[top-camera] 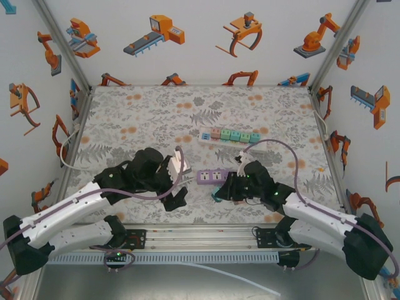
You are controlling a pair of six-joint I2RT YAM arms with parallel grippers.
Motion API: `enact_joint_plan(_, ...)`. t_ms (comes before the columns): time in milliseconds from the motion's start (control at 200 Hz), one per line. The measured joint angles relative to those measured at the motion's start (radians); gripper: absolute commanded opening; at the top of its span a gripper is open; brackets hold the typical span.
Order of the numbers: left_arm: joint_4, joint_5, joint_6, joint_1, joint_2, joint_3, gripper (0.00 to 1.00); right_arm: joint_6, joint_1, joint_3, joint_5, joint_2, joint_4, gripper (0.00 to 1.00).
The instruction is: Pull the plug off the socket
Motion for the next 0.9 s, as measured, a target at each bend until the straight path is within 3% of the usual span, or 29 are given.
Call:
enact_joint_plan(220,0.01,-0.012,0.086,-0.033,0.008,-0.062,0.97,-0.005,0.057,-0.016,0.057,0.16,0.1,0.24)
enact_joint_plan(466,0.053,-0.065,0.107,-0.039,0.008,-0.075,0.97,-0.018,0.103,-0.006,0.092,0.223,0.176,0.46)
enact_joint_plan(551,0.08,-0.087,0.107,-0.039,0.0,-0.086,0.97,-0.026,0.106,-0.006,0.112,0.245,0.166,0.48)
enact_joint_plan(636,0.101,-0.113,0.107,-0.039,-0.016,-0.096,0.97,-0.028,0.107,-0.003,0.127,0.242,0.163,0.49)
enact_joint_plan(781,0.134,-0.154,0.105,-0.04,-0.037,-0.104,0.97,-0.036,0.109,0.002,0.165,0.201,0.121,0.64)
enact_joint_plan(901,0.167,-0.179,0.094,-0.04,-0.039,-0.105,0.97,-0.056,0.109,0.011,0.218,0.136,0.041,0.66)
